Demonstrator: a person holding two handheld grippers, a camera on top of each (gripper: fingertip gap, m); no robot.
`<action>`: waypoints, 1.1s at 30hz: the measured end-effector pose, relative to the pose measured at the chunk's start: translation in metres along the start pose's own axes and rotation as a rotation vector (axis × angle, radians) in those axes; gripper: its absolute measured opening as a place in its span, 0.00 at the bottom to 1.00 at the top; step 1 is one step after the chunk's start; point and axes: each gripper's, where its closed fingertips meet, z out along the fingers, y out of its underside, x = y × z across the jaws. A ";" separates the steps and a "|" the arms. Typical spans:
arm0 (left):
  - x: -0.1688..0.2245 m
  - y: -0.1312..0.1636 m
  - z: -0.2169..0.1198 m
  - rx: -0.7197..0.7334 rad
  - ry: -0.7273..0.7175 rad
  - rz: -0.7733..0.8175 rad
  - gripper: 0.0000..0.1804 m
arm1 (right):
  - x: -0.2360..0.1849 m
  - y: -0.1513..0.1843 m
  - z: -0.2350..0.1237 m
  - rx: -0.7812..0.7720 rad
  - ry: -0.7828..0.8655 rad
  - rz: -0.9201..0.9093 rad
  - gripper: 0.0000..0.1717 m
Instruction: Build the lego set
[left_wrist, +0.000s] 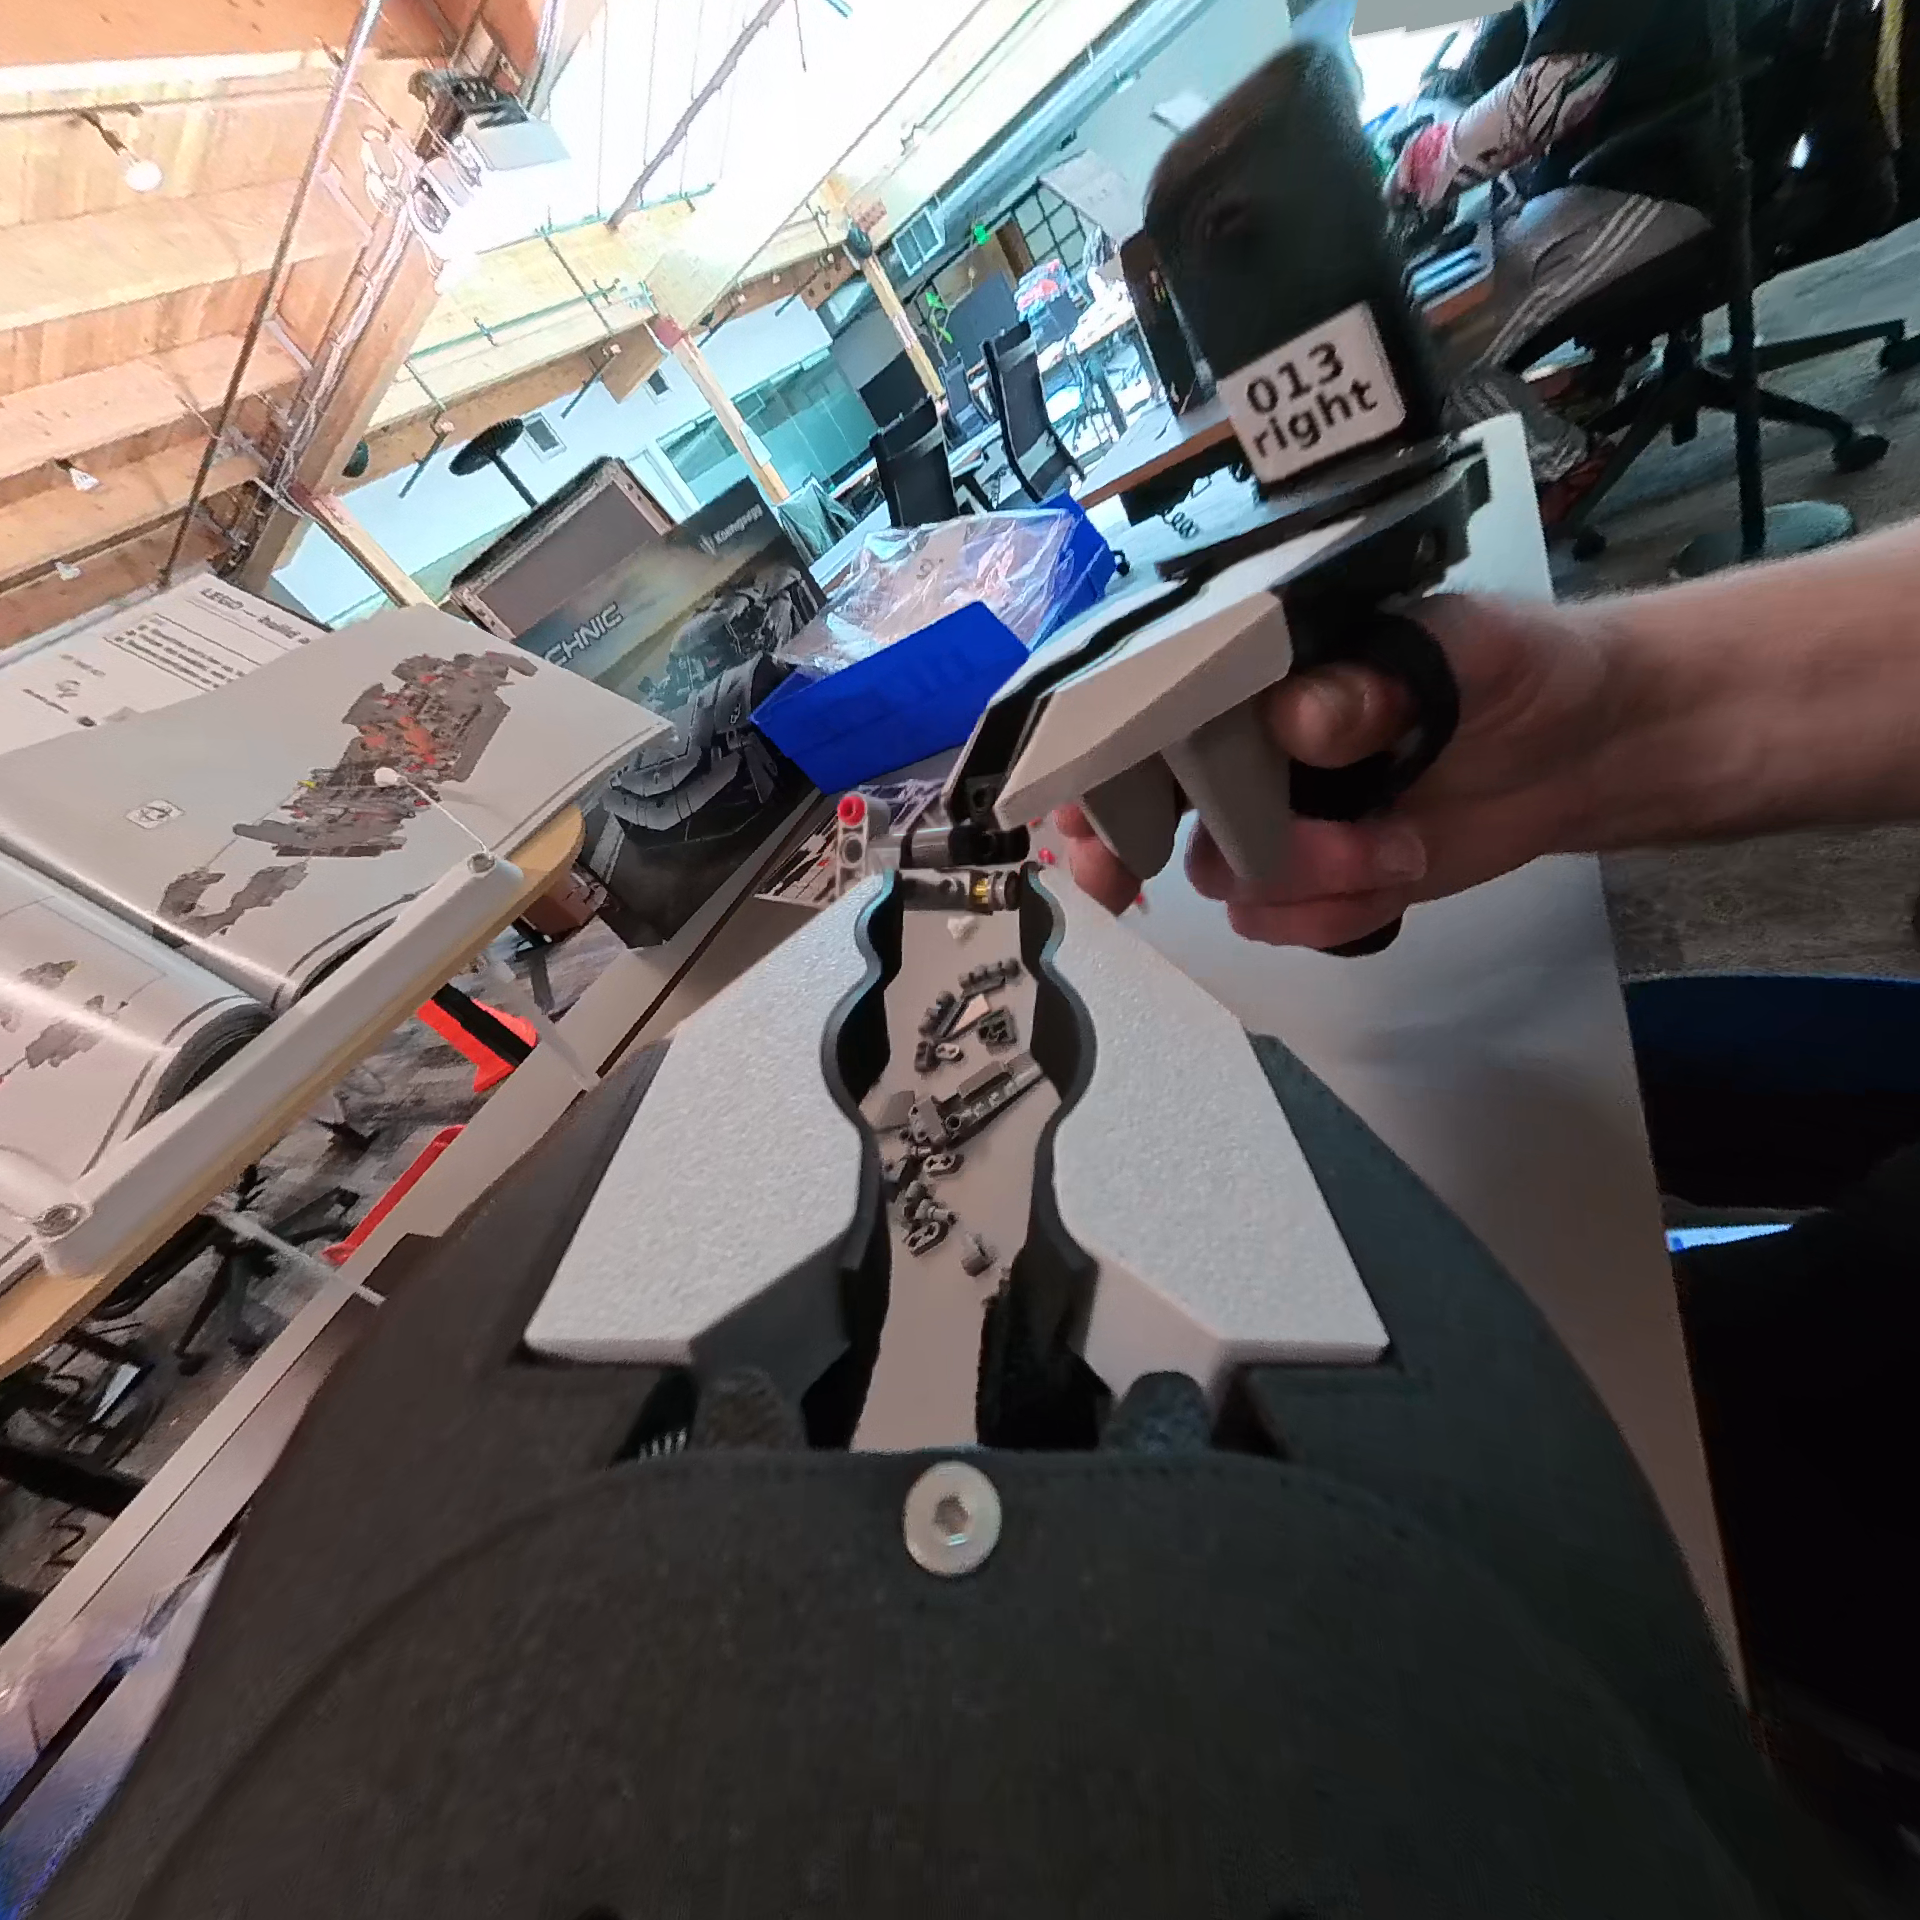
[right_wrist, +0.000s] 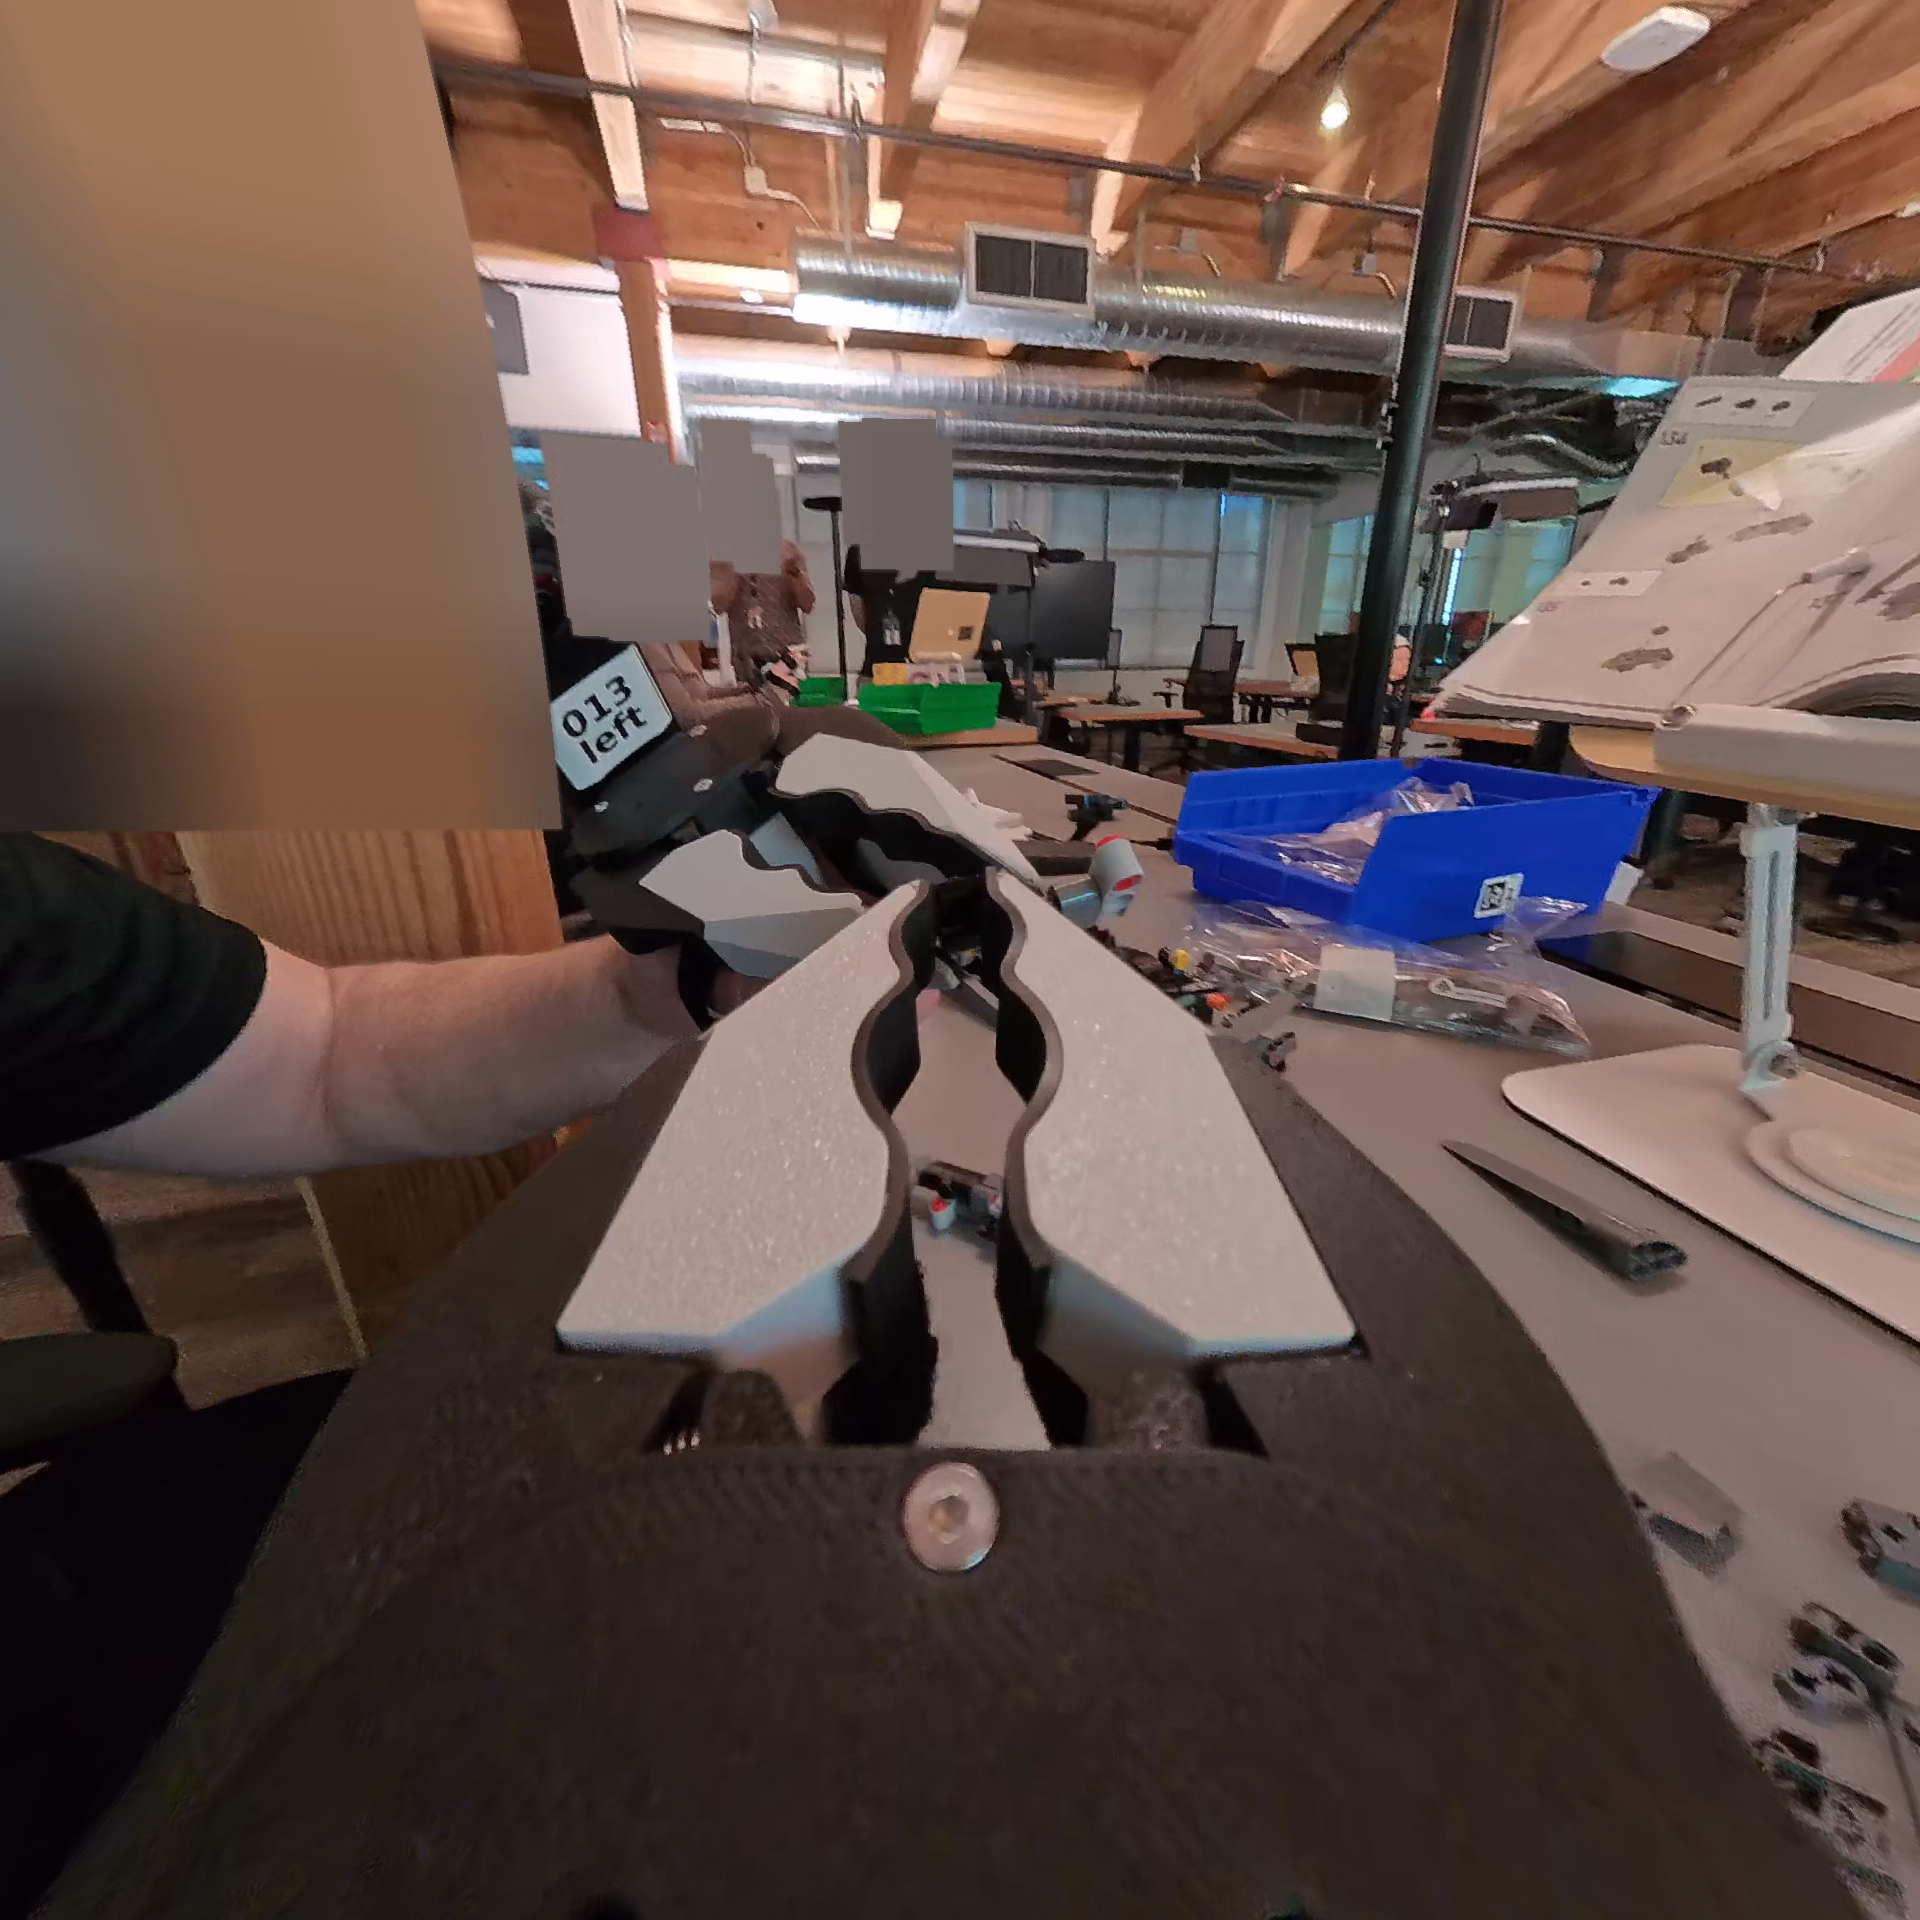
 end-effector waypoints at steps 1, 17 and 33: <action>0.000 -0.002 -0.001 0.011 0.001 -0.006 0.11 | -0.002 -0.002 0.000 0.013 -0.010 0.006 0.03; 0.001 -0.019 -0.006 0.099 0.029 -0.072 0.11 | -0.013 -0.016 0.000 0.080 -0.057 -0.012 0.03; 0.003 -0.021 -0.004 0.098 0.029 -0.057 0.11 | -0.012 -0.018 -0.003 0.094 -0.036 -0.033 0.03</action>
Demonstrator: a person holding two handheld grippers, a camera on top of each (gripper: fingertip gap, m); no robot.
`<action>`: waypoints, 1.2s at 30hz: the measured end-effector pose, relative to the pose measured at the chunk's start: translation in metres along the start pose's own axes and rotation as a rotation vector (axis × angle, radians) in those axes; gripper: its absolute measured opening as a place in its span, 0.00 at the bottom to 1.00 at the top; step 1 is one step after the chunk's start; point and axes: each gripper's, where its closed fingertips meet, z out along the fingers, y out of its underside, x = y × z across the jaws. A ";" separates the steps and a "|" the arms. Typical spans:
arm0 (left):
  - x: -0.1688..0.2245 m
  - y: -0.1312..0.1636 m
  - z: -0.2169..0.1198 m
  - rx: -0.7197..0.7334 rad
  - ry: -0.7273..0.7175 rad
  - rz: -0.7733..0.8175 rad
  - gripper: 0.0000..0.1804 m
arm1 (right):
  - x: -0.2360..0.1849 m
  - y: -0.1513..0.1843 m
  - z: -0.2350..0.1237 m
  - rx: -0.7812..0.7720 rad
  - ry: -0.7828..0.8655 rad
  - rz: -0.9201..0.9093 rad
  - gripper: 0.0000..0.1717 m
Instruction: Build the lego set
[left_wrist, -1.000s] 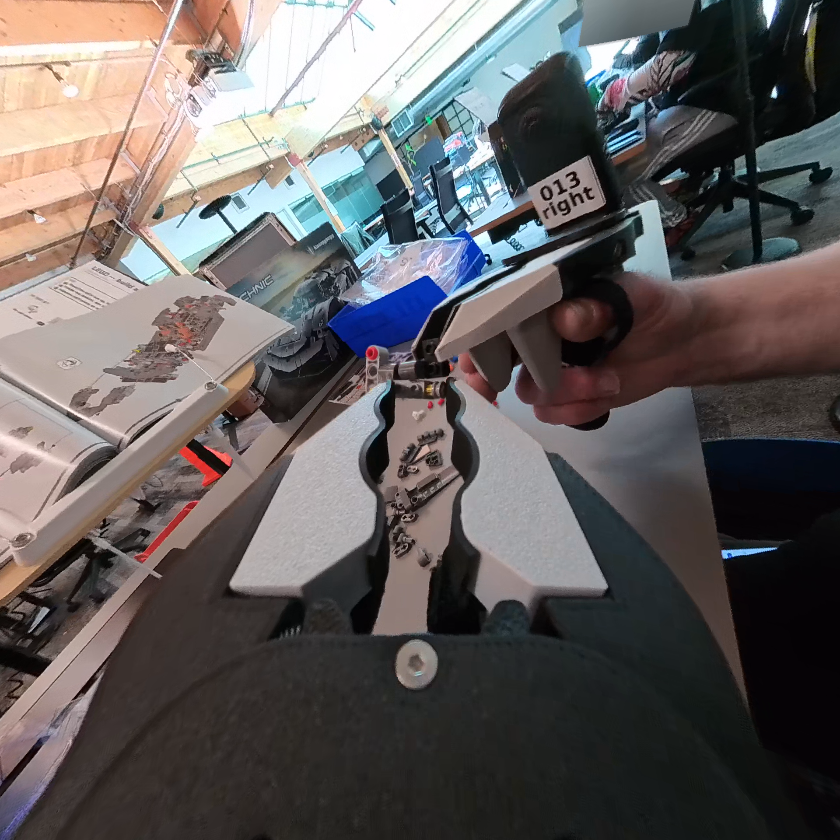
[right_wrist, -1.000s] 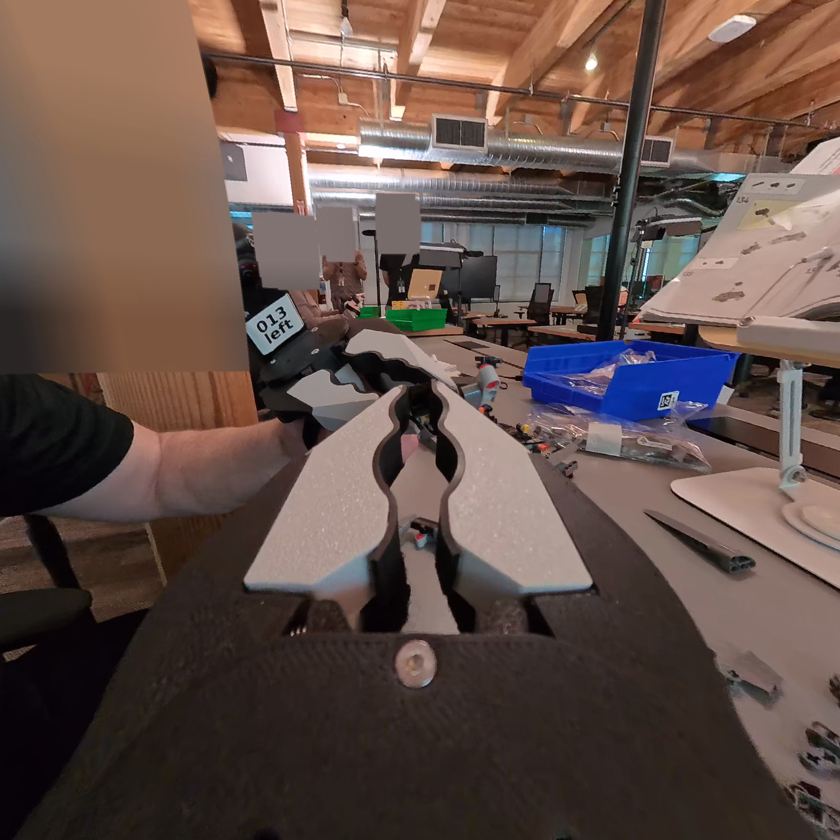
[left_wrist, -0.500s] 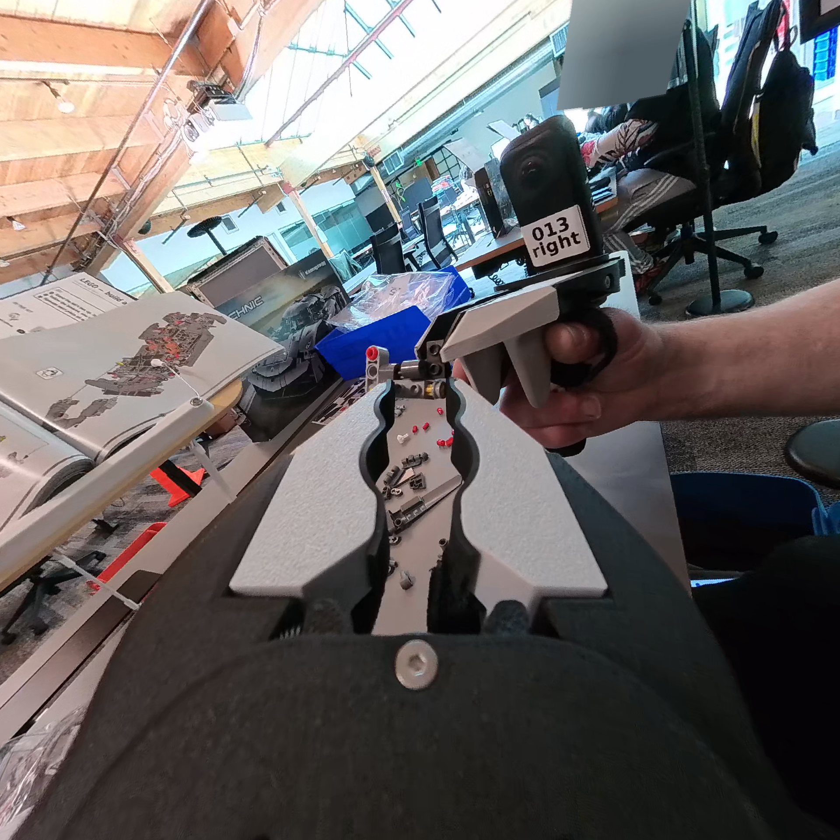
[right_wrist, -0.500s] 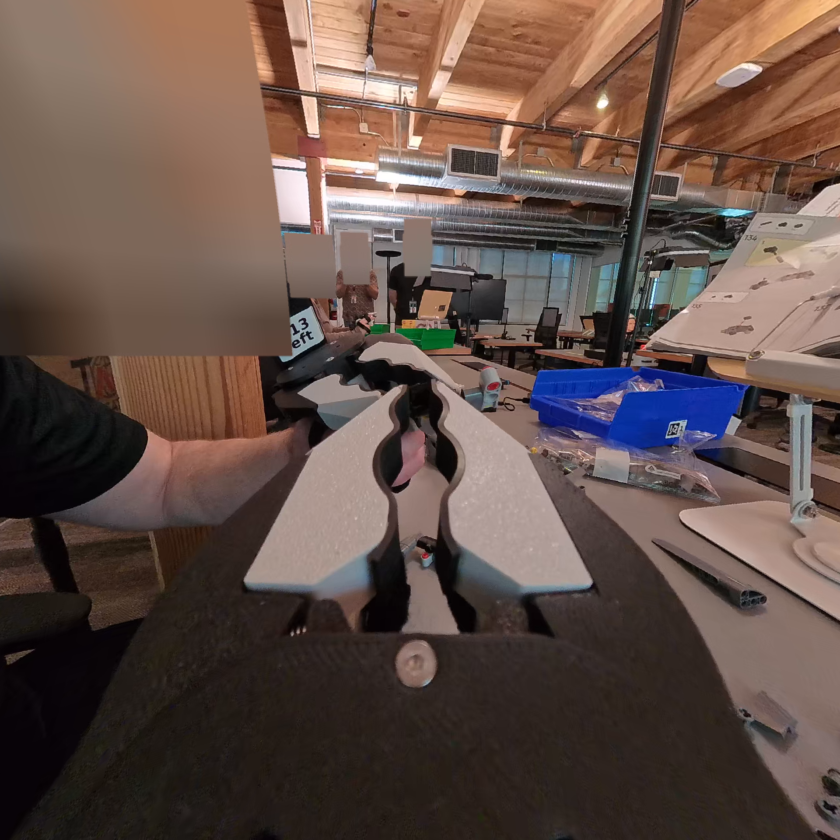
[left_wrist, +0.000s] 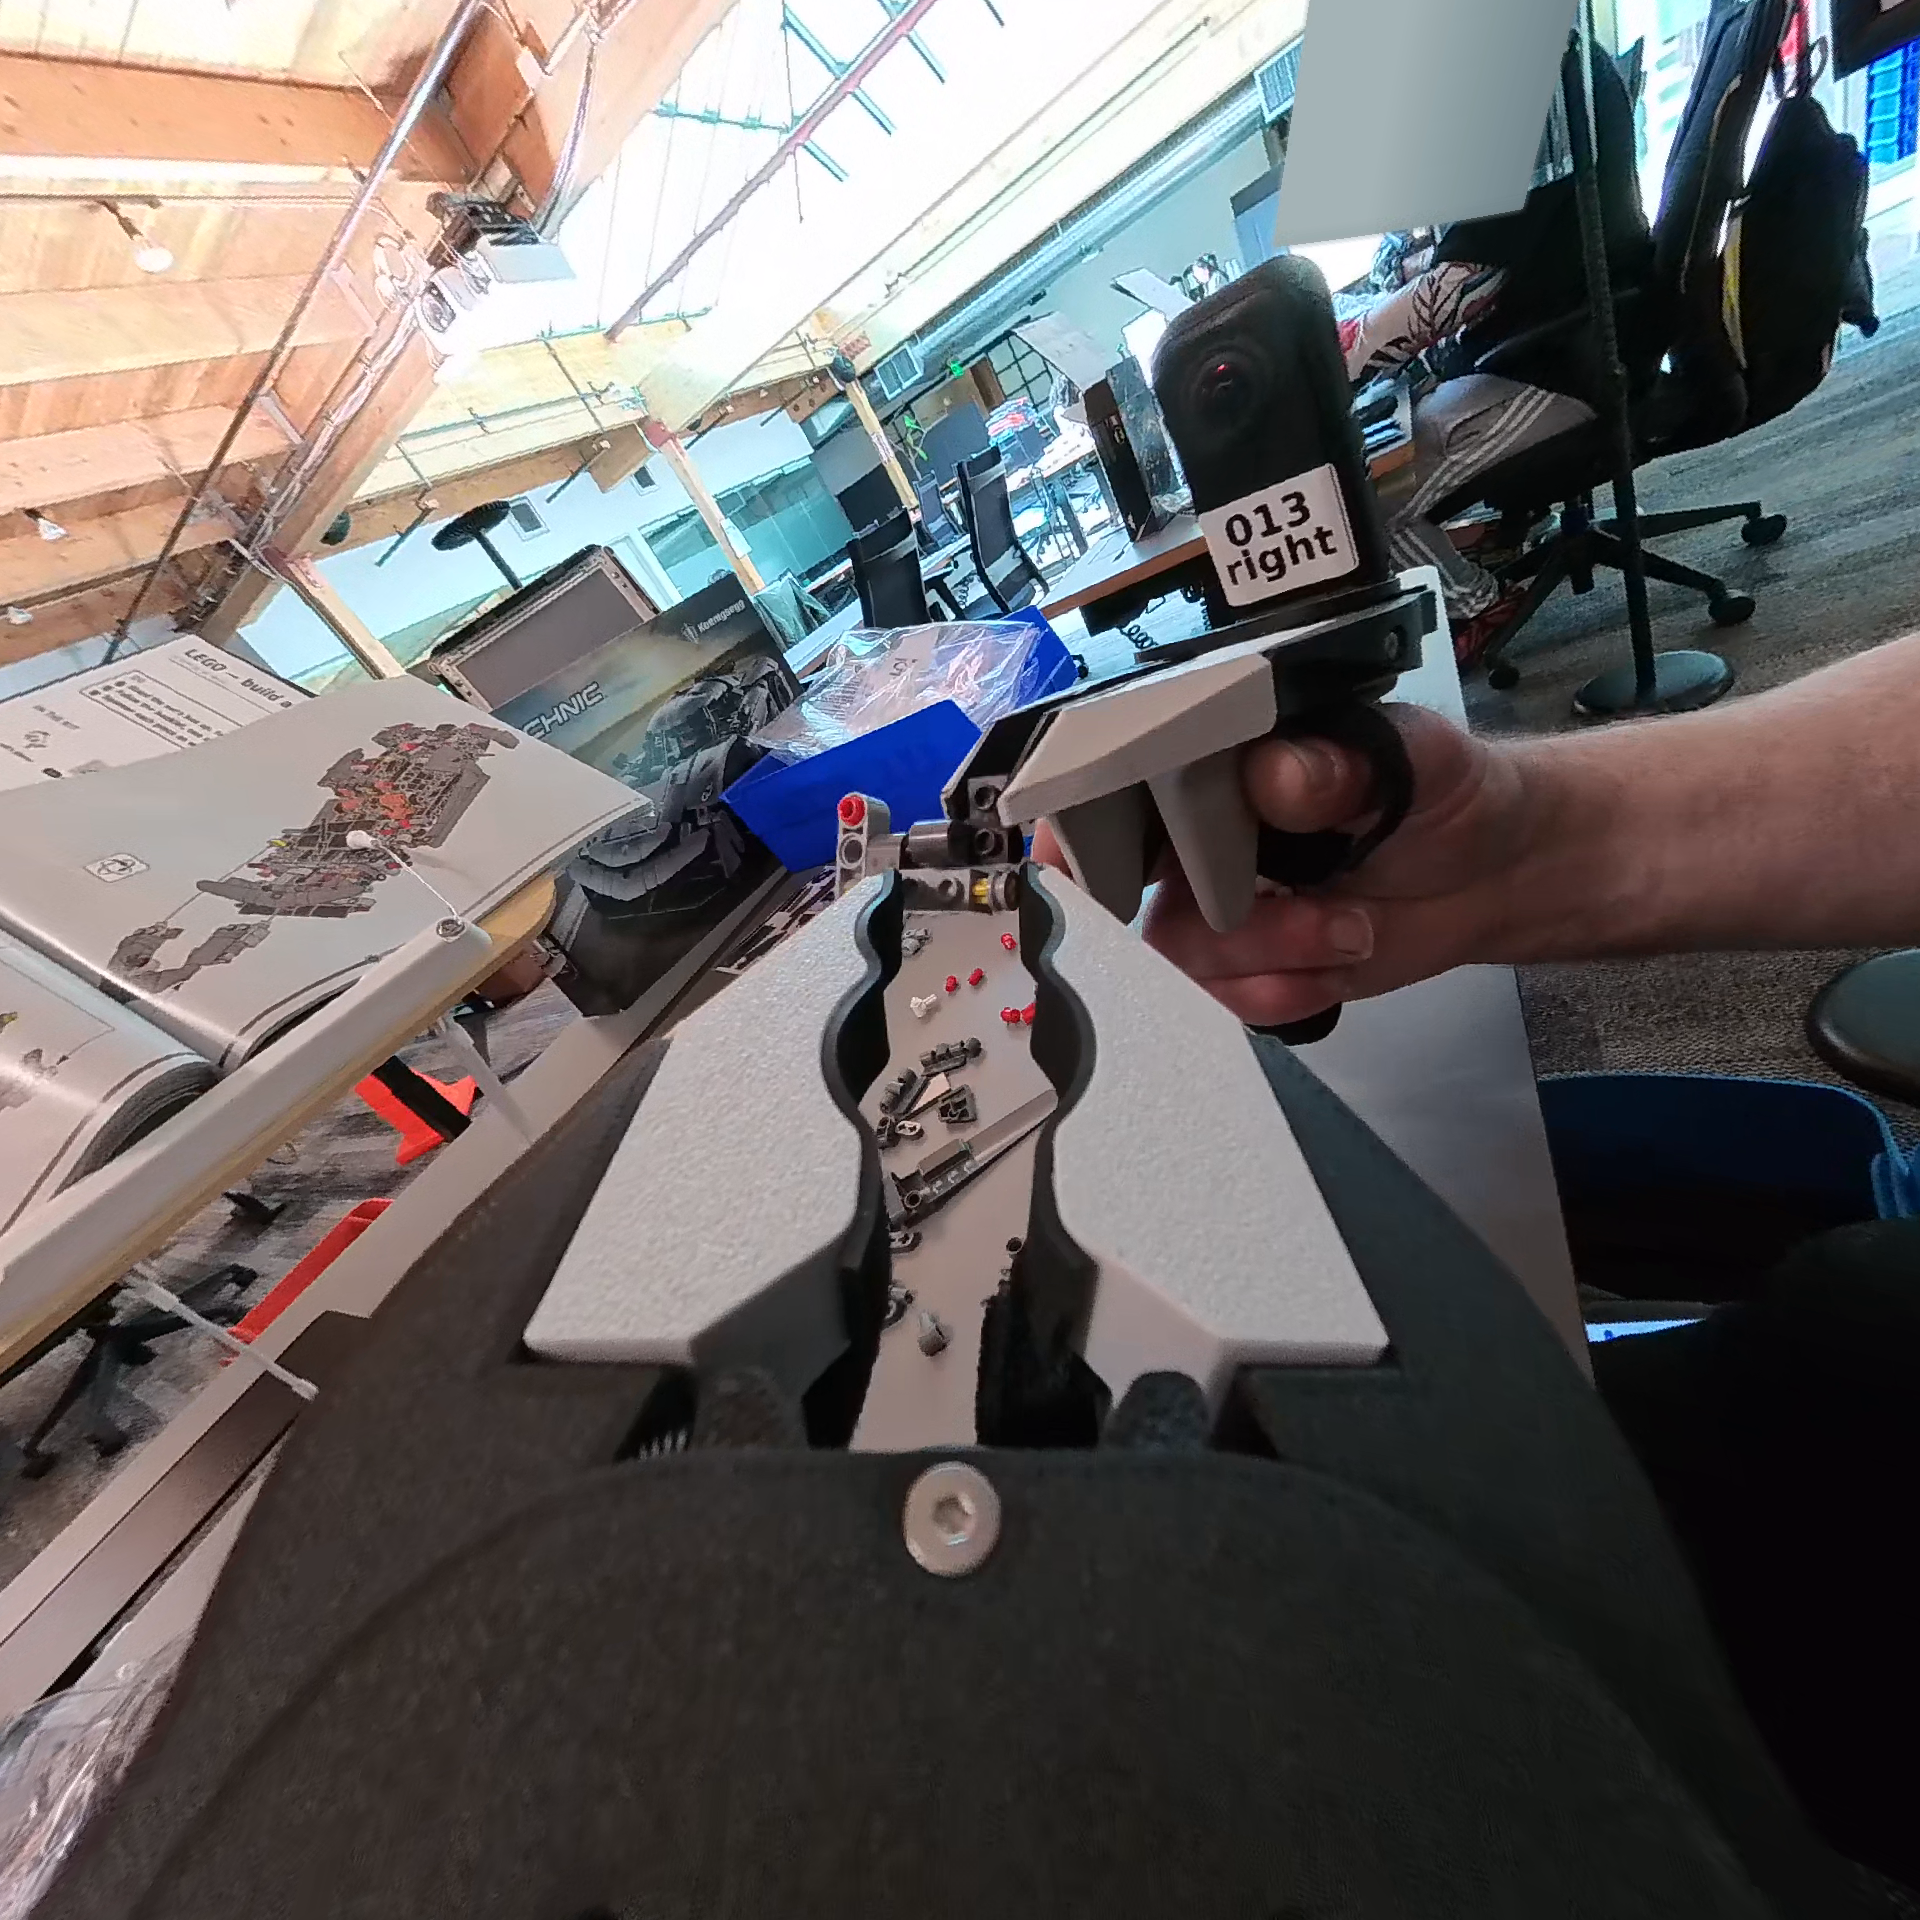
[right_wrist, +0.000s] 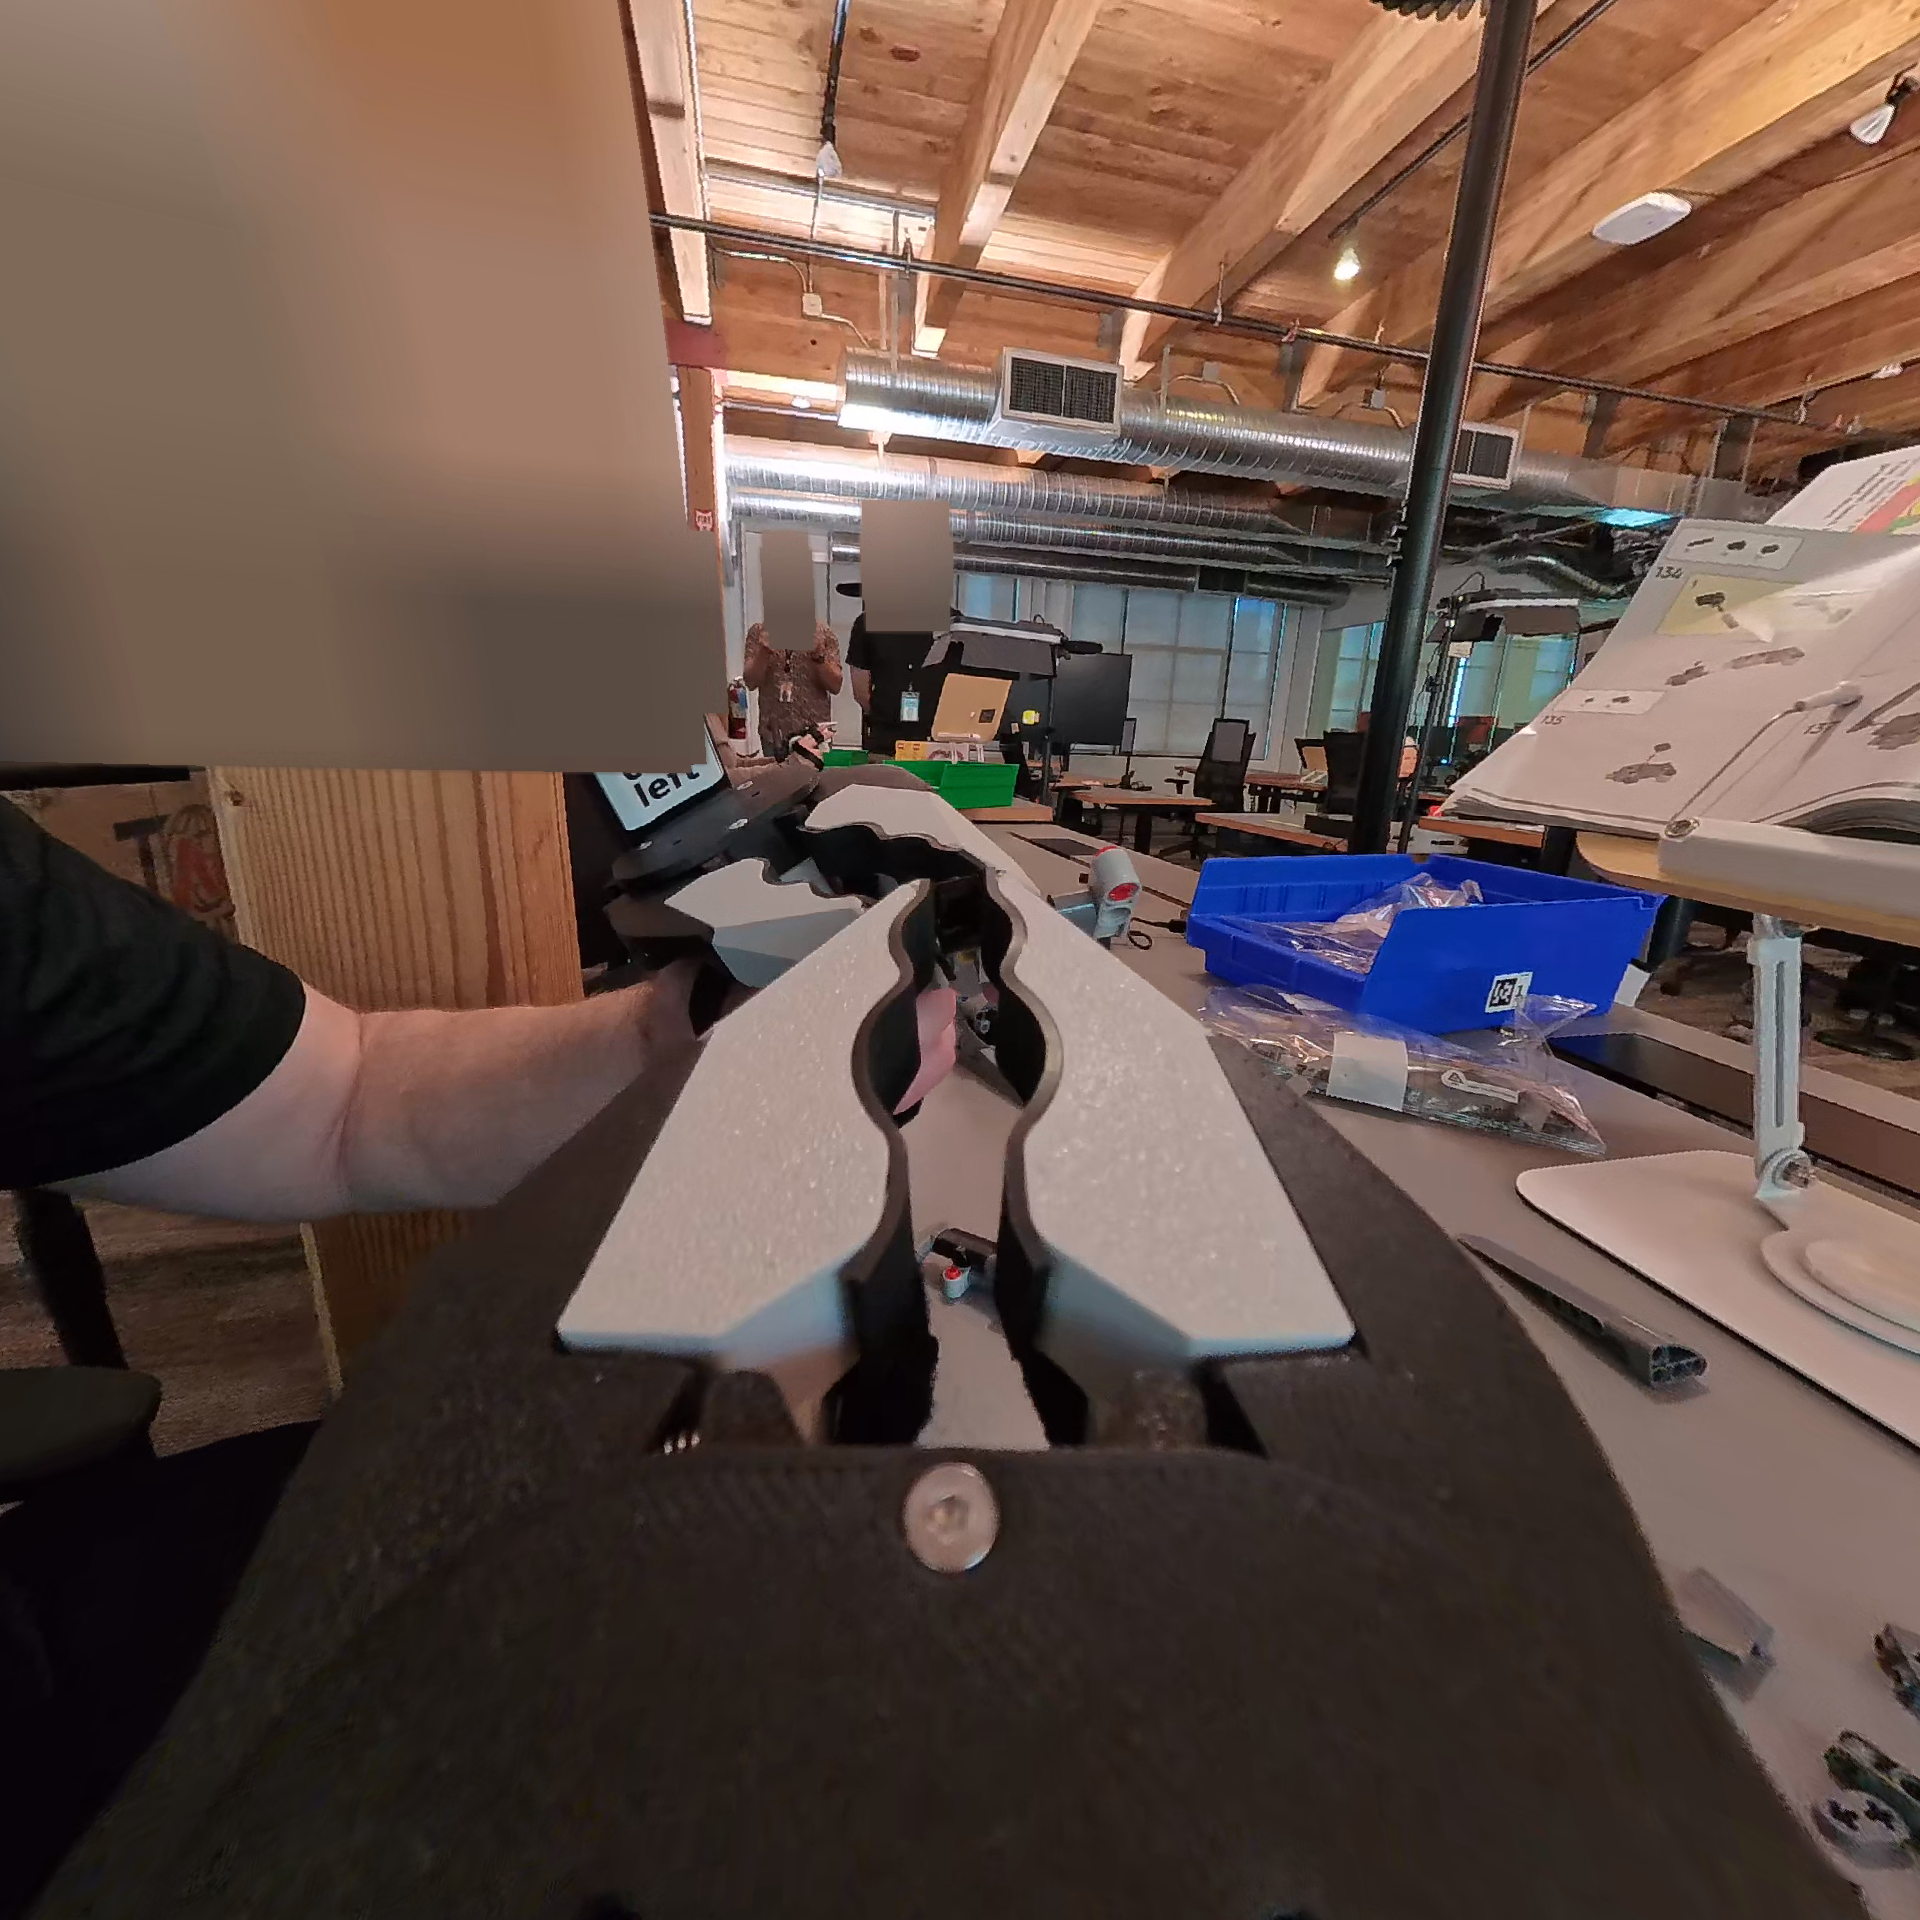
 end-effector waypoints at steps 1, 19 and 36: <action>0.000 0.000 0.000 0.000 0.000 -0.001 0.11 | 0.000 0.000 0.000 0.001 0.001 -0.006 0.03; 0.003 0.007 -0.004 -0.015 -0.010 -0.070 0.11 | -0.001 0.008 0.002 -0.024 0.014 0.017 0.03; 0.008 0.015 -0.006 -0.030 -0.042 -0.070 0.11 | -0.002 0.017 0.000 -0.014 -0.007 0.094 0.03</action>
